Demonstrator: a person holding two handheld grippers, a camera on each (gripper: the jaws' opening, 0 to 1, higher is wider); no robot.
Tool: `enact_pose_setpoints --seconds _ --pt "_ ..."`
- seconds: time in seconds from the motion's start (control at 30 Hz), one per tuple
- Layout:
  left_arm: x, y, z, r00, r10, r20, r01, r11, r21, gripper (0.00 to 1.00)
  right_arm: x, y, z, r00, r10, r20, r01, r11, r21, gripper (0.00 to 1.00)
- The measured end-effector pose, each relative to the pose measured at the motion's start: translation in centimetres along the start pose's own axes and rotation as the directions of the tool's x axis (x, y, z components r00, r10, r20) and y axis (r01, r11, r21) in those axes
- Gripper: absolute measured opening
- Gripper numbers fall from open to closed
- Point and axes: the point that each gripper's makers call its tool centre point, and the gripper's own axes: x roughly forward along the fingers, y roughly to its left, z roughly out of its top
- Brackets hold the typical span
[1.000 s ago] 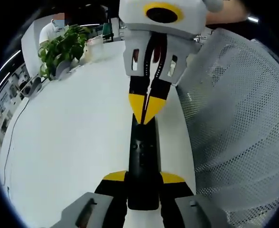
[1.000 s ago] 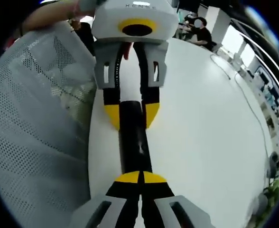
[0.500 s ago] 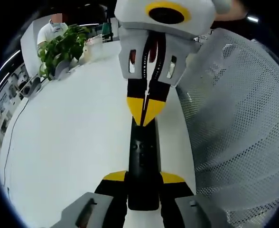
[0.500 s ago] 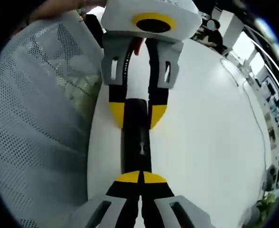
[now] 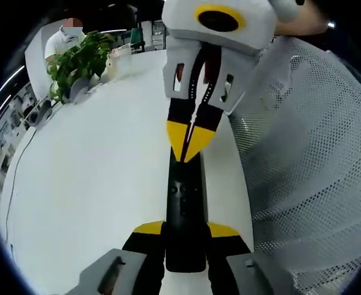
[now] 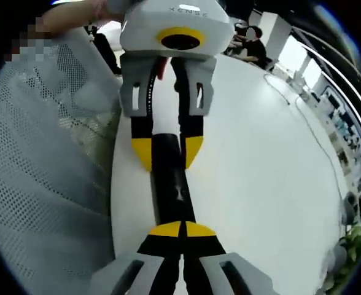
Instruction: Press the specified remote control buttons in sequence, fully releasing each button before pressing the next.
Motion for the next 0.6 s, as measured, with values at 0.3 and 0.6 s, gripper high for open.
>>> enact_pose_setpoints --seconds 0.3,0.6 --pt "0.03 0.00 -0.01 1.000 0.001 -0.005 -0.001 1.000 0.002 0.25 0.02 -0.11 0.07 1.000 0.004 -0.017 -0.004 1.000 -0.016 0.00" --pt "0.05 0.02 -0.01 1.000 -0.001 -0.005 0.001 1.000 0.001 0.25 0.02 -0.10 0.03 1.000 -0.016 -0.012 0.016 1.000 -0.005 0.00"
